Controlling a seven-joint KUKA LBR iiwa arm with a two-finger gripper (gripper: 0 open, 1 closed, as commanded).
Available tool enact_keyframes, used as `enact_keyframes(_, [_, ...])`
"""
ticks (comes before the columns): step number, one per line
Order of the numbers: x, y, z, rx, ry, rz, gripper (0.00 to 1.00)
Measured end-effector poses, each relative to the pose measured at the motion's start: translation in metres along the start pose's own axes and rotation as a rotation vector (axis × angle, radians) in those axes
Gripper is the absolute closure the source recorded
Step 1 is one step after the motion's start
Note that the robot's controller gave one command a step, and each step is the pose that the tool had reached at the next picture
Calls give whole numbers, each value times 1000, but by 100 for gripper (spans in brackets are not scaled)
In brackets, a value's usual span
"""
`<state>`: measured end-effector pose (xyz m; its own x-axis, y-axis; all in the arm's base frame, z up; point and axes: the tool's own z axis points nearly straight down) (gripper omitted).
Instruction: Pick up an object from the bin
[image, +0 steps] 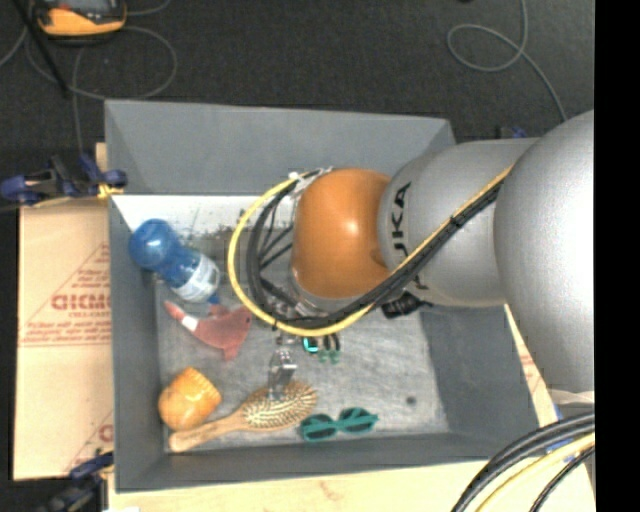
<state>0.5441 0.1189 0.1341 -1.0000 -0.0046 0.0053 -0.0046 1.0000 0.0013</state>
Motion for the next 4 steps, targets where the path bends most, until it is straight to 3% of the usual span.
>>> enact_keyframes(1, [-2,0,-4,-1,-8,3,0])
enact_keyframes(2, [34,-15,56,-6,-4,-138,100])
enact_keyframes(3, [34,-15,56,-7,-4,-137,100])
enact_keyframes(4, [47,-24,-66,2,-8,-202,100])
